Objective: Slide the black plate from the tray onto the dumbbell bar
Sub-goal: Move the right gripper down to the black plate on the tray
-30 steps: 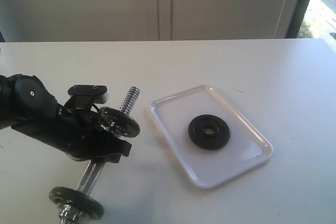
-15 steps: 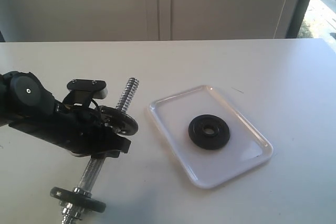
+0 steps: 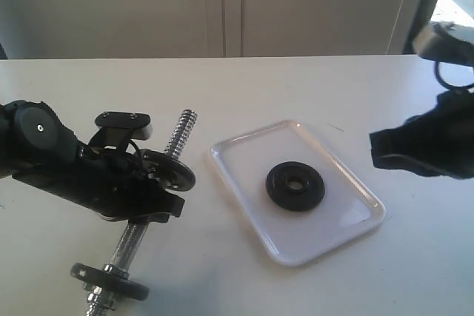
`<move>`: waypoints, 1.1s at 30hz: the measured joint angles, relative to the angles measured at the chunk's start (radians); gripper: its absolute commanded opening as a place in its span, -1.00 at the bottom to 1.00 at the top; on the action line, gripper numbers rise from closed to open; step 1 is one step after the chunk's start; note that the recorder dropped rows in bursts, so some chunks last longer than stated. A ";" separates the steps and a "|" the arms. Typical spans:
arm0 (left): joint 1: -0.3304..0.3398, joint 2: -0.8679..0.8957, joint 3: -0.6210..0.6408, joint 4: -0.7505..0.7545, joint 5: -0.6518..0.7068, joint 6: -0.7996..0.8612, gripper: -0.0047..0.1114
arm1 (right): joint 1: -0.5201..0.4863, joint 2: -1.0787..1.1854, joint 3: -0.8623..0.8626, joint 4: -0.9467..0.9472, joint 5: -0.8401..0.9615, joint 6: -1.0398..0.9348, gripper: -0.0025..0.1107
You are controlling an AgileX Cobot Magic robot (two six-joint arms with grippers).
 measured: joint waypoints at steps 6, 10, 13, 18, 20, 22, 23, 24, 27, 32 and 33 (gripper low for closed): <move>0.000 -0.001 0.000 -0.004 0.012 0.067 -0.92 | 0.091 0.239 -0.154 -0.100 -0.039 -0.020 -0.96; 0.000 -0.002 0.000 -0.004 0.016 0.078 -0.92 | 0.160 0.351 -0.254 -0.292 -0.048 0.068 -0.96; 0.000 -0.002 0.000 -0.004 0.016 0.078 -0.92 | 0.201 0.424 -0.296 -0.451 -0.050 0.144 -0.96; 0.000 -0.002 0.000 -0.004 0.017 0.078 -0.92 | 0.257 0.514 -0.314 -0.569 -0.125 0.187 -0.95; 0.000 -0.002 0.000 -0.004 0.017 0.078 -0.92 | 0.267 0.542 -0.314 -0.569 -0.177 0.197 -0.90; 0.000 -0.002 0.000 -0.004 0.018 0.080 -0.92 | 0.272 0.558 -0.316 -0.560 -0.207 0.206 -0.74; 0.000 -0.002 0.000 -0.004 0.020 0.081 -0.92 | 0.272 0.564 -0.316 -0.556 -0.209 0.210 -0.61; 0.000 -0.002 0.000 -0.004 0.020 0.083 -0.92 | 0.272 0.570 -0.316 -0.551 -0.211 0.210 -0.43; 0.000 -0.002 0.000 -0.004 0.020 0.083 -0.92 | 0.272 0.579 -0.318 -0.546 -0.211 0.211 0.20; 0.000 -0.002 0.000 -0.004 0.020 0.083 -0.92 | 0.272 0.586 -0.318 -0.545 -0.213 0.214 0.88; 0.000 -0.002 0.000 -0.004 0.020 0.083 -0.92 | 0.272 0.589 -0.320 -0.545 -0.213 0.214 0.90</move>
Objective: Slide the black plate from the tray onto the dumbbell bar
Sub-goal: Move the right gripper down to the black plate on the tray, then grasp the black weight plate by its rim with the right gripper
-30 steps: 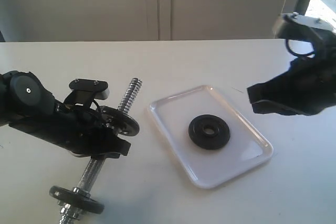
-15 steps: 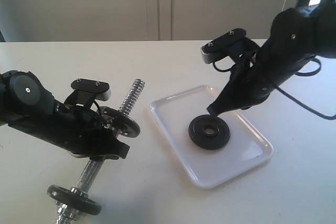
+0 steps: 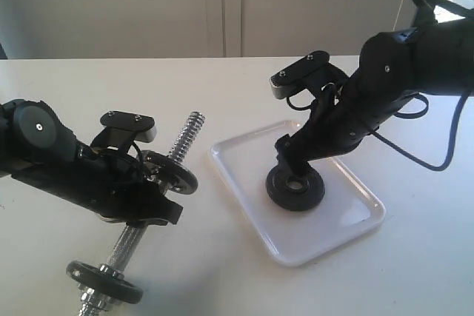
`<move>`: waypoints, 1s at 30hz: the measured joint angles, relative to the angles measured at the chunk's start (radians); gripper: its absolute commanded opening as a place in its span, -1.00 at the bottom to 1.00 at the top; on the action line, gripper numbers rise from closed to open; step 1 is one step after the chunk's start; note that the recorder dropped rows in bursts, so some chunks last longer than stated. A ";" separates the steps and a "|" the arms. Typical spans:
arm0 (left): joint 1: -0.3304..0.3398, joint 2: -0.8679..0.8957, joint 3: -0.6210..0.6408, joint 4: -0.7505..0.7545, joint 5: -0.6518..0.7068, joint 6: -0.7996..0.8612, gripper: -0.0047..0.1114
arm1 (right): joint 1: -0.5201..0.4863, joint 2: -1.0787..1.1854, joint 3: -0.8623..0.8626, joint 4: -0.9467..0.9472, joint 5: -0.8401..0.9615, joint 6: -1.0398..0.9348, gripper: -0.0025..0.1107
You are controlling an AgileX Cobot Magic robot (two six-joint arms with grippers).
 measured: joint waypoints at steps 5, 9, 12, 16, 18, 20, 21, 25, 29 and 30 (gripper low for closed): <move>0.000 0.000 0.000 0.000 0.000 0.002 -0.92 | 0.000 0.011 -0.002 0.012 -0.033 0.007 0.90; 0.000 0.000 0.000 0.000 0.000 0.002 -0.92 | 0.000 0.011 -0.002 0.048 -0.038 0.027 0.90; 0.000 0.000 0.000 0.000 0.000 0.002 -0.92 | 0.000 0.011 -0.006 0.052 -0.033 0.038 0.90; 0.000 0.000 0.000 0.000 0.000 0.008 -0.92 | 0.000 0.021 -0.047 0.054 0.001 0.041 0.90; 0.000 0.000 0.000 0.000 0.000 0.008 -0.92 | 0.000 0.034 -0.076 0.056 0.027 0.041 0.90; 0.000 0.000 0.000 0.000 0.000 0.008 -0.92 | 0.000 0.060 -0.102 0.056 0.051 0.041 0.90; 0.000 0.000 0.000 0.000 0.000 0.008 -0.92 | 0.000 0.076 -0.115 0.056 0.069 0.041 0.90; 0.000 0.000 0.000 0.000 0.000 0.010 -0.92 | 0.000 0.144 -0.145 0.054 0.115 0.041 0.90; 0.000 0.000 0.000 0.000 0.000 0.010 -0.92 | 0.000 0.197 -0.170 0.054 0.124 0.041 0.90; 0.000 0.000 0.000 0.000 0.000 0.010 -0.92 | 0.000 0.207 -0.179 0.052 0.124 0.041 0.90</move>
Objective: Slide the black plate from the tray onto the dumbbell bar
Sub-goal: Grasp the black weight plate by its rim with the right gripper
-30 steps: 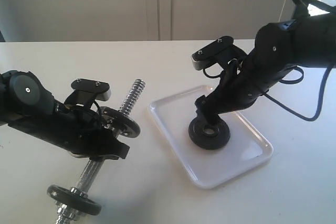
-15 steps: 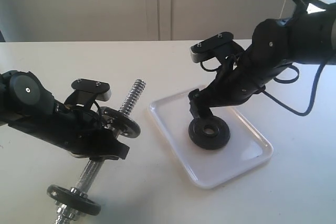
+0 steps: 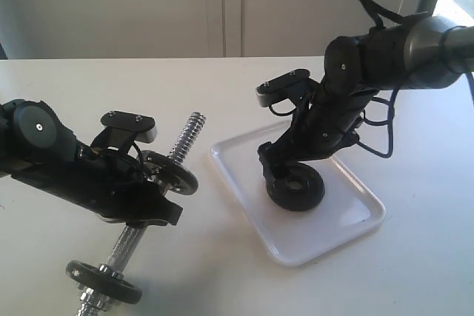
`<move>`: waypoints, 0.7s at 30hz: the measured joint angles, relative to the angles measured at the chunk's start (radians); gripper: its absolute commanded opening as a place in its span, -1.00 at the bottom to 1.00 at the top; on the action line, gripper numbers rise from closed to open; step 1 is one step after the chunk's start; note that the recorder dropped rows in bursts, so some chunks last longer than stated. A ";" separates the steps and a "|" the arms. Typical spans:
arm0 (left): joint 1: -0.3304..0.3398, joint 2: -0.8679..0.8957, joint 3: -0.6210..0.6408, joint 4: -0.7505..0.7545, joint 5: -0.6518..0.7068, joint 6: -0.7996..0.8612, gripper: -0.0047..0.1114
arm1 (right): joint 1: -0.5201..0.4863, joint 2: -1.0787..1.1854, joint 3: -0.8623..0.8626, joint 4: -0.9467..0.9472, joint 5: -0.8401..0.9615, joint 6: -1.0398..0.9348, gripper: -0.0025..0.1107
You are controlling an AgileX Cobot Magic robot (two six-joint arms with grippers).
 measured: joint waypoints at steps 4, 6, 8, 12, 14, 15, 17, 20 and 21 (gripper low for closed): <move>0.000 0.000 0.000 0.000 0.000 0.000 -0.92 | 0.002 0.026 -0.021 0.000 0.014 0.000 0.90; 0.000 0.000 0.000 0.000 0.000 0.000 -0.92 | 0.002 0.034 -0.024 -0.002 0.017 0.000 0.90; 0.000 0.000 0.000 0.000 0.000 0.000 -0.92 | 0.002 0.035 -0.025 -0.002 0.017 0.003 0.90; 0.000 0.000 0.000 0.000 0.000 0.001 -0.92 | 0.006 0.035 -0.031 -0.001 0.017 0.017 0.90; 0.000 0.000 0.000 0.000 0.000 0.001 -0.92 | 0.006 0.035 -0.033 -0.001 0.017 0.030 0.90; 0.000 0.000 0.000 0.000 0.000 0.001 -0.92 | 0.006 0.035 -0.033 -0.001 0.017 0.038 0.90; 0.000 0.000 0.000 0.000 0.000 0.002 -0.92 | 0.006 0.035 -0.033 -0.026 0.017 0.067 0.90; 0.000 0.000 0.000 0.000 0.000 0.002 -0.92 | 0.006 0.035 -0.033 -0.099 0.027 0.117 0.90; 0.000 0.000 0.000 0.000 0.000 0.002 -0.92 | 0.006 0.035 -0.033 -0.110 0.030 0.133 0.90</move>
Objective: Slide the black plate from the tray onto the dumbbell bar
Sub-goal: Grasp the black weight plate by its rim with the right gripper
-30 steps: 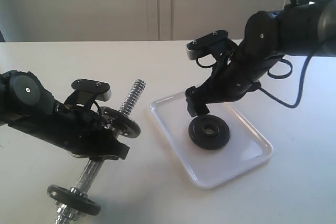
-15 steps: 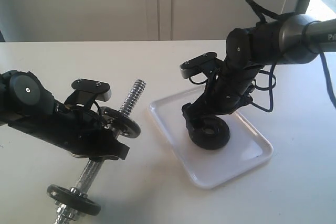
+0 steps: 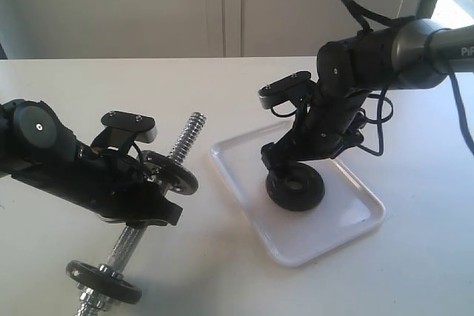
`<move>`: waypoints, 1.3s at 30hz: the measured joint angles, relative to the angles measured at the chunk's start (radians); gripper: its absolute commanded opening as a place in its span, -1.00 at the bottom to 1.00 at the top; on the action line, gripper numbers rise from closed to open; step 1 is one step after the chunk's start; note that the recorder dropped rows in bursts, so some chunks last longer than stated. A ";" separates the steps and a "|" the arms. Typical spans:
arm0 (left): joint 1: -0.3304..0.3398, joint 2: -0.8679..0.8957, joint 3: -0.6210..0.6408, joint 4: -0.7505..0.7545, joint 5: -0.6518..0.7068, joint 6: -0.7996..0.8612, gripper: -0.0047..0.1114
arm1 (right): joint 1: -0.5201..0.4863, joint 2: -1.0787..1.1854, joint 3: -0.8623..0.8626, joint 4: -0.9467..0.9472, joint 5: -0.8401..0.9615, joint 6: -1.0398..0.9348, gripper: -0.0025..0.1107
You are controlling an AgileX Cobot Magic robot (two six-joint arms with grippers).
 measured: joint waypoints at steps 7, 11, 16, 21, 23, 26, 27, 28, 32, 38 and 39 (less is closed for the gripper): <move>0.000 0.000 0.000 0.000 0.000 0.000 -0.92 | 0.000 0.002 0.000 -0.038 0.010 0.076 0.90; 0.000 0.000 0.000 0.000 0.000 0.000 -0.92 | 0.006 0.016 0.000 -0.042 0.010 0.076 0.90; 0.000 0.000 0.000 0.000 0.000 0.001 -0.92 | 0.006 0.017 0.000 -0.012 0.010 0.036 0.90; 0.000 0.000 0.000 0.000 0.000 0.001 -0.92 | 0.006 0.017 0.000 0.057 0.000 0.022 0.90; 0.000 0.000 0.000 0.000 0.000 0.001 -0.92 | 0.006 0.017 0.000 0.059 -0.005 0.020 0.90; 0.000 0.000 0.000 0.000 0.000 0.001 -0.92 | 0.006 0.017 0.000 0.060 -0.005 -0.035 0.90; 0.000 0.000 0.000 0.000 0.000 0.001 -0.92 | 0.006 0.017 0.000 0.060 -0.005 -0.043 0.90; 0.000 0.000 0.000 0.000 0.000 0.001 -0.92 | 0.006 0.017 0.000 0.060 -0.005 -0.060 0.90; 0.000 0.000 0.000 0.000 0.000 0.001 -0.92 | 0.006 0.029 0.000 0.078 -0.005 -0.074 0.90; 0.000 0.000 0.000 0.000 0.000 0.001 -0.92 | 0.006 0.070 0.000 0.087 -0.005 -0.078 0.90; 0.000 0.000 0.000 0.000 0.000 0.001 -0.92 | 0.006 0.075 -0.005 0.087 -0.003 -0.080 0.90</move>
